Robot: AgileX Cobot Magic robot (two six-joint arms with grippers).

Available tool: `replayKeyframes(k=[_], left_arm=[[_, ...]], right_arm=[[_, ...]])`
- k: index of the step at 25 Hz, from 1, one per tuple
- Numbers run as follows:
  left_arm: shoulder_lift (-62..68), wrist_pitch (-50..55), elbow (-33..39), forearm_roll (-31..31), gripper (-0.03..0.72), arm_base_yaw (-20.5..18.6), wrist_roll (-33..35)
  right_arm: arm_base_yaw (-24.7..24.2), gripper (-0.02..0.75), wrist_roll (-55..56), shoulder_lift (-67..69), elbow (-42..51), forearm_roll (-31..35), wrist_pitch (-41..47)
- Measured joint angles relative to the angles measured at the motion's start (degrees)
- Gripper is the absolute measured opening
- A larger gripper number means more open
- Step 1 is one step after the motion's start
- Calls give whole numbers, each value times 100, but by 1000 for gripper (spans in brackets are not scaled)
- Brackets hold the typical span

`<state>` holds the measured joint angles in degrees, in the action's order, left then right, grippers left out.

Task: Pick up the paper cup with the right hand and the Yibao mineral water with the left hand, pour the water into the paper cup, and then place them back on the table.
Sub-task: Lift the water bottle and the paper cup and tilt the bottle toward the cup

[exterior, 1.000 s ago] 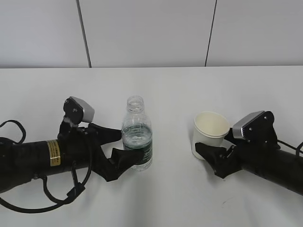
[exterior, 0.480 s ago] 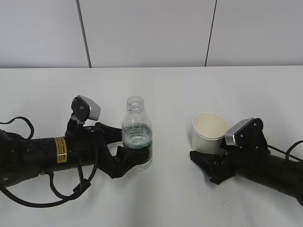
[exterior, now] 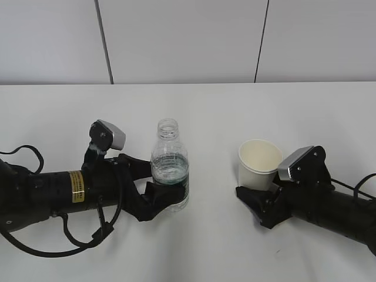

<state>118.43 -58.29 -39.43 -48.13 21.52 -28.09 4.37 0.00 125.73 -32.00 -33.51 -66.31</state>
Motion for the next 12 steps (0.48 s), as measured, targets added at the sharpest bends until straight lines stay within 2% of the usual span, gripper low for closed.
replayKeyframes(k=[5, 12], left_arm=[[37, 0, -73, -5, 564, 0, -5], [37, -41, -73, 13, 503, 0, -5]], right_arm=[[0, 568, -43, 0, -2, 0, 0], [0, 545, -51, -11, -12, -10, 0]])
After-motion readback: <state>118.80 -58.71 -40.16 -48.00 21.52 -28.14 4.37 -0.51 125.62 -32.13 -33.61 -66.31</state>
